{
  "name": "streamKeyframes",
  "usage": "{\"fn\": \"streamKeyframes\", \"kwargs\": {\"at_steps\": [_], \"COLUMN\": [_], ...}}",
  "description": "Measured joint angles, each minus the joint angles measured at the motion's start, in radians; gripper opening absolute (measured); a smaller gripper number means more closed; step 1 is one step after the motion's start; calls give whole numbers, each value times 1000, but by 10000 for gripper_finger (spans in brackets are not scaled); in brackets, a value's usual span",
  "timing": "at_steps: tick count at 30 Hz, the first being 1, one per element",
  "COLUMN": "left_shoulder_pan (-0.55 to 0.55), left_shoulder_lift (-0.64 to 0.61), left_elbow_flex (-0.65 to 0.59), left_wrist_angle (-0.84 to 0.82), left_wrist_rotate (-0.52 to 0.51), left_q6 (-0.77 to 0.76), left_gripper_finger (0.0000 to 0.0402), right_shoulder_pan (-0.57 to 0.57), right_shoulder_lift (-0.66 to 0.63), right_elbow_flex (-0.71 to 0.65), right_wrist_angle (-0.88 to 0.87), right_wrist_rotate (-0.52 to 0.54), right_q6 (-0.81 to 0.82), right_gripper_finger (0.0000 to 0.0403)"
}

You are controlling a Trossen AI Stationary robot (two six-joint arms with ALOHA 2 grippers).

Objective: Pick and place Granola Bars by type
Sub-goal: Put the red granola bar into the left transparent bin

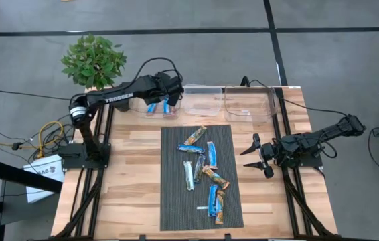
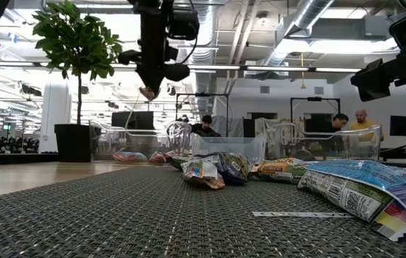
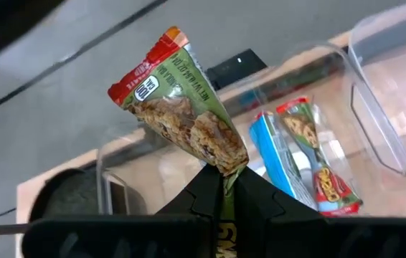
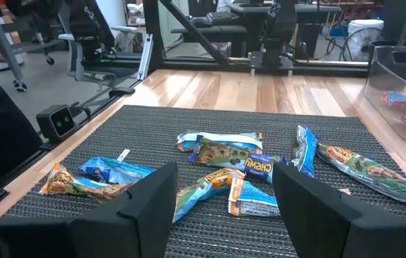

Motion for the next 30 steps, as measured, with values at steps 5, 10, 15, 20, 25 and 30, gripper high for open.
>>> {"fn": "streamKeyframes", "kwargs": {"at_steps": [5, 10, 15, 20, 25, 30], "left_shoulder_pan": [34, 61, 65, 69, 68, 77], "left_shoulder_lift": [30, 79, 112, 110, 108, 107], "left_elbow_flex": [0, 0, 0, -42, -131, -210], "left_wrist_angle": [3, -6, -6, 61, 111, 169], "left_wrist_rotate": [60, 135, 159, 199, 254, 245], "left_q6": [0, 3, 21, 21, 21, 26], "left_gripper_finger": [19, 19, 19, 19, 19, 19], "right_shoulder_pan": [0, 0, 0, 0, 0, 0], "right_shoulder_lift": [0, 0, 0, 0, 0, 0], "right_elbow_flex": [0, 0, 0, 0, 0, 0], "right_wrist_angle": [-2, -2, -1, -2, -2, -2], "right_wrist_rotate": [0, 0, 0, 0, 0, 0], "right_q6": [0, 0, 0, 0, 0, 0], "right_gripper_finger": [221, 221, 221, 221, 221, 221]}}
